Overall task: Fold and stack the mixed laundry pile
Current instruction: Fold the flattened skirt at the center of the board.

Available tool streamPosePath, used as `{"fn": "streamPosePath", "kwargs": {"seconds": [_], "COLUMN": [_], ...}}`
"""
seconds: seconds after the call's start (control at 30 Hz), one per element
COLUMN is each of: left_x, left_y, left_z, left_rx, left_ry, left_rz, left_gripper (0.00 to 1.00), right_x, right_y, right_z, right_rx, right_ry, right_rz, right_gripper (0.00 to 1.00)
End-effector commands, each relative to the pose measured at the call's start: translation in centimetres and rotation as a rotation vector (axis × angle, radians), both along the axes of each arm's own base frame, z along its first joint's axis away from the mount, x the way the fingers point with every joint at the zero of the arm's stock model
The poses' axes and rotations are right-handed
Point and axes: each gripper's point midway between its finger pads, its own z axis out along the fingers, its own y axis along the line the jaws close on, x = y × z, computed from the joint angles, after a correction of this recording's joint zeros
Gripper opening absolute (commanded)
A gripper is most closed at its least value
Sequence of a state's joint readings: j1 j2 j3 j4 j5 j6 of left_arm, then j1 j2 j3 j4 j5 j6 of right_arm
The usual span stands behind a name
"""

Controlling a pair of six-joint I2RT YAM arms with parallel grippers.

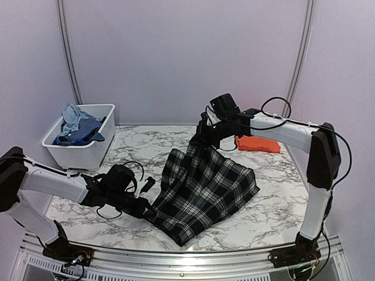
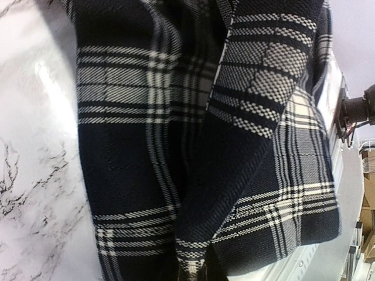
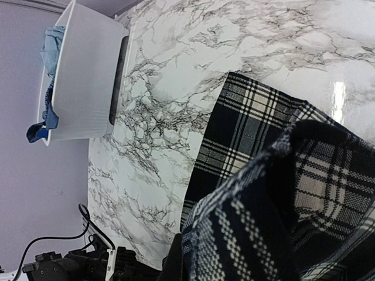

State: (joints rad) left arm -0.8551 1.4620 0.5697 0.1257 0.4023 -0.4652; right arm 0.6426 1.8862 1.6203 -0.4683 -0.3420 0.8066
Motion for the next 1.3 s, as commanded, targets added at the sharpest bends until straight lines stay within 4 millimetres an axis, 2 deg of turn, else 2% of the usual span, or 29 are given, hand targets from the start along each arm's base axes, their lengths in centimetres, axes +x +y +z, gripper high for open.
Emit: {"fn": "streamPosePath", "kwargs": {"seconds": [0.0, 0.1, 0.27, 0.37, 0.5, 0.6, 0.73, 0.8, 0.83, 0.93, 1.0, 1.07, 1.13, 1.2, 1.27], "left_x": [-0.3, -0.4, -0.8, -1.0, -1.2, -1.3, -1.1, -1.1, -1.2, -0.9, -0.5, -0.2, 0.2, 0.8, 1.4], "left_y": [1.0, 1.2, 1.8, 2.2, 2.3, 2.2, 2.2, 2.2, 2.3, 2.7, 3.1, 3.2, 3.0, 3.0, 3.4], "left_z": [-2.5, -3.4, -4.3, -4.9, -5.2, -4.7, -4.0, -3.9, -4.0, -4.0, -3.8, -3.1, -1.6, 0.4, 2.8], "left_rx": [0.062, 0.099, 0.126, 0.15, 0.153, 0.135, 0.112, 0.108, 0.107, 0.107, 0.111, 0.099, 0.067, 0.035, 0.015], "left_ry": [0.074, 0.094, 0.102, 0.114, 0.127, 0.12, 0.103, 0.107, 0.112, 0.104, 0.093, 0.084, 0.057, 0.01, -0.049], "left_rz": [0.012, 0.004, 0.003, -0.002, -0.007, -0.005, 0.009, 0.012, 0.018, 0.051, 0.075, 0.089, 0.099, 0.124, 0.157], "left_gripper": [0.0, 0.0, 0.0, 0.0, 0.0, 0.0, 0.01, 0.03, 0.03, 0.07, 0.12, 0.22, 0.37, 0.6, 0.73], "right_x": [2.9, 3.9, 4.9, 5.2, 5.9, 6.7, 7.3, 7.5, 7.8, 8.1, 8.0, 7.4, 6.4, 5.0, 3.2], "right_y": [2.0, 2.4, 3.6, 4.0, 3.5, 3.8, 5.4, 6.6, 6.9, 8.0, 8.3, 8.0, 7.0, 5.4, 3.3], "right_z": [0.0, -1.4, -2.6, -1.7, -0.4, -1.7, -5.3, -5.7, -5.5, -2.4, 0.3, 3.2, 6.4, 9.3, 10.8], "right_rx": [0.01, -0.002, 0.007, 0.025, 0.014, -0.01, 0.003, 0.038, 0.056, 0.13, 0.166, 0.186, 0.184, 0.168, 0.137], "right_ry": [-0.069, -0.066, -0.056, -0.066, -0.098, -0.092, -0.041, -0.043, -0.059, -0.154, -0.216, -0.258, -0.305, -0.349, -0.366], "right_rz": [0.014, 0.005, 0.018, 0.018, -0.026, -0.031, 0.006, 0.038, 0.045, 0.089, 0.125, 0.158, 0.18, 0.19, 0.186], "right_gripper": [0.0, 0.0, 0.0, 0.0, 0.0, 0.0, 0.0, 0.0, 0.06, 0.17, 0.28, 0.42, 0.57, 0.68, 0.76]}}
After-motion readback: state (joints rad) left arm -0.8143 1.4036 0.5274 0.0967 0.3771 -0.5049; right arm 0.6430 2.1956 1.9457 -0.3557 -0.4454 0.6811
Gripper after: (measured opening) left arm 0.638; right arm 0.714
